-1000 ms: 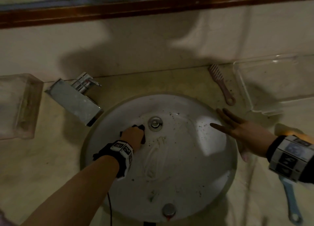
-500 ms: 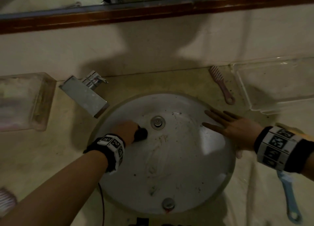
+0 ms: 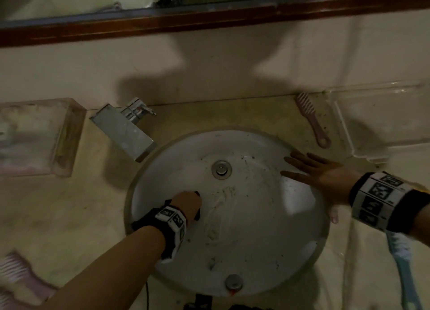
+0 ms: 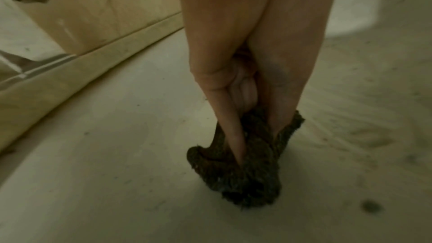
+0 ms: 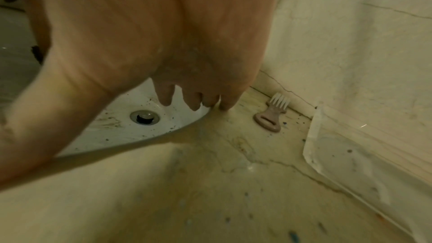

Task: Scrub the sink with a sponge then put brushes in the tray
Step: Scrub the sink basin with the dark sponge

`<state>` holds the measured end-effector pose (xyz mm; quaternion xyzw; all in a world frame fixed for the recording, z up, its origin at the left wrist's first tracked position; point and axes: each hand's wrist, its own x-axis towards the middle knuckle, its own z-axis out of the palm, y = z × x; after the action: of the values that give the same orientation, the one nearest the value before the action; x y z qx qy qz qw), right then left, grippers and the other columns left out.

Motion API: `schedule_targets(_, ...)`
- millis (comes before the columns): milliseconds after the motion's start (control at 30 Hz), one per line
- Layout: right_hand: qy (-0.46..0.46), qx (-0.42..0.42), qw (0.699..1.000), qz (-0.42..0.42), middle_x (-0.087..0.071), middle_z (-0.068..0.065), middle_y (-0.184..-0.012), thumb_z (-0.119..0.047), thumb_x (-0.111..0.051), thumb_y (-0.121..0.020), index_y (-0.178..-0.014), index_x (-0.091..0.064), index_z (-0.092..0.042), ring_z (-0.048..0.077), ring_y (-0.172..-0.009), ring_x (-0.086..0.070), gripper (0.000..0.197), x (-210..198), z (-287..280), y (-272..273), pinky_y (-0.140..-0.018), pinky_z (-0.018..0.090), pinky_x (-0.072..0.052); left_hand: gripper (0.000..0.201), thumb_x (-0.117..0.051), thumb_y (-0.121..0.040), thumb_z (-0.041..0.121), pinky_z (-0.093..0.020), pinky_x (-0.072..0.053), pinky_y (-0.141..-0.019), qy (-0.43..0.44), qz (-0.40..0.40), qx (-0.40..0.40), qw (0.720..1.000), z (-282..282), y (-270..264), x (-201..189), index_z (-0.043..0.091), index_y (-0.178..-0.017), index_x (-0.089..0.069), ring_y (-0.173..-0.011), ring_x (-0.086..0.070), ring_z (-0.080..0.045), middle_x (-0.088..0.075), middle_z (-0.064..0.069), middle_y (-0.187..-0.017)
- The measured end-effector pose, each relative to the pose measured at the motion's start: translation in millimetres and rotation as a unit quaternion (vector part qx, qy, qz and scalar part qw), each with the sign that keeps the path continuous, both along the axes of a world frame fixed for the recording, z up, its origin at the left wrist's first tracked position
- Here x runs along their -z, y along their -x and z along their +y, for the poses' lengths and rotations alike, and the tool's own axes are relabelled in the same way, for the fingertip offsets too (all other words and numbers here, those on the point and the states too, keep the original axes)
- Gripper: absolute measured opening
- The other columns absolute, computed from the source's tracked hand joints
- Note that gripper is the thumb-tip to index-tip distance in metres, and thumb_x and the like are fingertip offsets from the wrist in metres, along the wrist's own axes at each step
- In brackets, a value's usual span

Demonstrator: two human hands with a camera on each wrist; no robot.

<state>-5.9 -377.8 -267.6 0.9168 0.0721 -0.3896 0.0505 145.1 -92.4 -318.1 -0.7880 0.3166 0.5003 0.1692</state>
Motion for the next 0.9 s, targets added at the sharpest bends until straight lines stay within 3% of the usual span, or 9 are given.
schedule_targets(33,-0.009,0.001,1.0,-0.007,0.026,-0.001,-0.151,-0.066,-0.066,-0.067,-0.135,0.031,-0.023,0.017,-0.132,0.029,0.126,0,0,0,-0.113,0.033,0.01,0.023,-0.054,-0.095,0.013,-0.035,-0.045,-0.1,-0.007,0.01,-0.004,1.0,0,3,1,0.0,-0.114,-0.061,-0.098,-0.061,-0.028,-0.062,-0.022,-0.105)
schedule_targets(100,-0.014,-0.001,1.0,-0.022,0.023,0.002,-0.152,-0.062,-0.07,-0.066,-0.137,0.026,-0.025,0.017,-0.132,0.026,0.125,1,0,0,-0.116,0.037,0.005,0.02,-0.055,-0.094,0.012,-0.027,-0.053,-0.072,-0.006,0.006,0.027,1.0,-1,7,0,0.003,-0.078,-0.061,-0.061,-0.05,-0.019,-0.045,-0.006,-0.061)
schedule_targets(200,0.018,-0.008,1.0,-0.003,0.027,0.005,-0.154,-0.051,-0.071,-0.073,-0.133,0.033,-0.027,0.015,-0.131,0.031,0.122,-1,4,0,-0.121,0.041,0.002,0.048,-0.051,-0.094,0.003,-0.013,-0.039,-0.041,-0.016,0.007,0.08,0.997,-3,3,-16,0.013,-0.05,-0.035,-0.041,-0.048,-0.009,-0.044,-0.006,-0.042)
schedule_targets(267,0.024,-0.007,1.0,0.012,0.031,0.002,-0.15,-0.051,-0.074,-0.069,-0.143,0.026,-0.025,0.018,-0.137,0.028,0.127,-3,6,-2,-0.121,0.041,0.003,0.03,-0.051,-0.094,0.004,-0.028,-0.055,-0.068,-0.001,-0.014,0.115,0.993,-9,-8,-33,0.001,-0.064,-0.054,-0.078,-0.068,-0.023,-0.062,-0.019,-0.072)
schedule_targets(367,0.031,-0.015,0.999,0.019,0.026,0.007,-0.155,-0.055,-0.078,-0.062,-0.147,0.019,-0.026,0.026,-0.146,0.02,0.131,-3,5,-4,-0.12,0.04,0.004,0.03,-0.049,-0.097,0.015,-0.038,-0.049,-0.095,0.041,-0.07,0.101,0.992,-14,-23,-43,-0.008,-0.114,-0.06,-0.114,-0.06,-0.034,-0.061,-0.024,-0.122)
schedule_targets(533,0.019,-0.002,0.999,0.036,0.027,0.004,-0.153,-0.061,-0.079,-0.053,-0.147,0.019,-0.024,0.028,-0.146,0.018,0.141,-5,5,-5,-0.12,0.04,0.005,0.035,-0.047,-0.098,0.01,-0.036,-0.044,-0.103,-0.033,-0.052,0.129,0.99,9,3,-18,-0.006,-0.128,-0.053,-0.122,-0.055,-0.032,-0.056,-0.021,-0.134)
schedule_targets(800,0.006,0.015,1.0,0.026,0.021,0.01,-0.158,-0.051,-0.064,-0.078,-0.148,0.018,-0.021,0.028,-0.147,0.016,0.112,-12,11,-5,-0.12,0.04,0.005,0.043,-0.047,-0.098,0.013,-0.032,-0.032,-0.111,-0.013,0.041,0.163,0.986,14,43,-16,-0.002,-0.138,-0.041,-0.134,-0.042,-0.031,-0.041,-0.018,-0.147)
schedule_targets(867,0.007,0.017,0.999,0.043,0.021,0.01,-0.158,-0.051,-0.072,-0.069,-0.148,0.018,-0.022,0.027,-0.147,0.017,0.124,-13,11,-6,-0.12,0.04,0.005,0.033,-0.053,-0.094,0.01,-0.029,-0.044,-0.101,-0.033,0.072,0.16,0.984,9,47,-19,-0.006,-0.123,-0.053,-0.121,-0.052,-0.032,-0.059,-0.016,-0.129)
schedule_targets(900,0.01,0.015,0.998,0.053,0.021,0.009,-0.158,-0.053,-0.077,-0.062,-0.148,0.018,-0.022,0.027,-0.147,0.017,0.132,-13,11,-6,-0.12,0.04,0.006,0.016,-0.054,-0.094,0.008,-0.022,-0.052,-0.085,-0.035,0.083,0.151,0.984,7,46,-20,-0.005,-0.098,-0.062,-0.102,-0.059,-0.028,-0.073,-0.008,-0.1)
